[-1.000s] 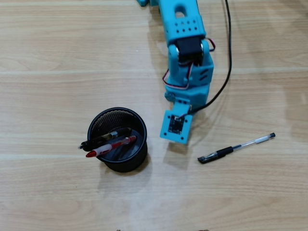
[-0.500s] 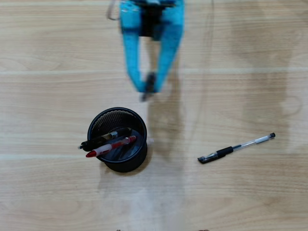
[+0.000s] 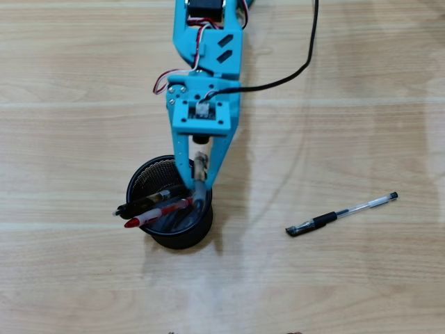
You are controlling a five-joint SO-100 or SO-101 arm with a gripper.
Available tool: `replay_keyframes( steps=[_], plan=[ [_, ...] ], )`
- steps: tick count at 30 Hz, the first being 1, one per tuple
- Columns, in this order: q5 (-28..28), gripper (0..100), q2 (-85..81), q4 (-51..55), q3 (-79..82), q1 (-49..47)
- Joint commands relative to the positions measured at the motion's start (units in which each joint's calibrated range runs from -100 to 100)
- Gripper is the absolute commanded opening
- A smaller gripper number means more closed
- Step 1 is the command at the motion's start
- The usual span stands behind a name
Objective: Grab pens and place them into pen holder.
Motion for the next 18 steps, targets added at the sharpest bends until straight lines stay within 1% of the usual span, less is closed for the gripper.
replay_keyframes(
  steps=[1, 10, 18],
  plan=[
    [0.63, 2, 1.98, -1.26, -8.06, 1.23],
    [0.16, 2, 11.36, -1.0, -26.08, 3.32],
    [0.05, 3, 18.72, -1.26, -27.44, 4.21]
  ],
)
